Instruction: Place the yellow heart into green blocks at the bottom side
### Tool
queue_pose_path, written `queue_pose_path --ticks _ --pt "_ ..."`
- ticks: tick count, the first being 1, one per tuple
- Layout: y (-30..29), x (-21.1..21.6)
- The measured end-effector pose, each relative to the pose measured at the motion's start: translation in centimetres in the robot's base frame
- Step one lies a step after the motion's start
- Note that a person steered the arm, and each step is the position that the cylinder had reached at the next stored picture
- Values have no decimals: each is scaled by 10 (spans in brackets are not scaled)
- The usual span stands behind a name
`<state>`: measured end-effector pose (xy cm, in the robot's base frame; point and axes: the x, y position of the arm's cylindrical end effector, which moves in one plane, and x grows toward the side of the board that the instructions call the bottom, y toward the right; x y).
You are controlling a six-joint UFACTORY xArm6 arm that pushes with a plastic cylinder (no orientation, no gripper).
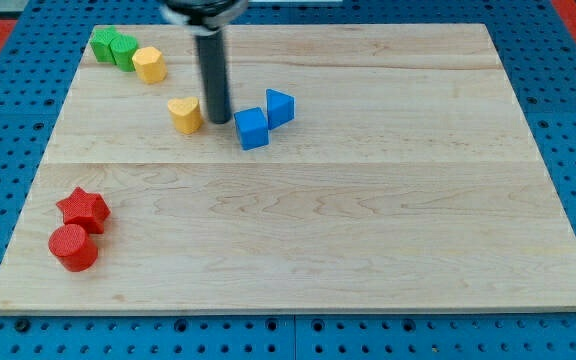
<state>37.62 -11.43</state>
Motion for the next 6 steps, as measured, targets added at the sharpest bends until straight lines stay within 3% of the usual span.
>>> queue_pose_path --ticks 3,4,5,6 --pt "-109 -34" --pt "-94 13" --pt "-146 30" --pt "-141 -9"
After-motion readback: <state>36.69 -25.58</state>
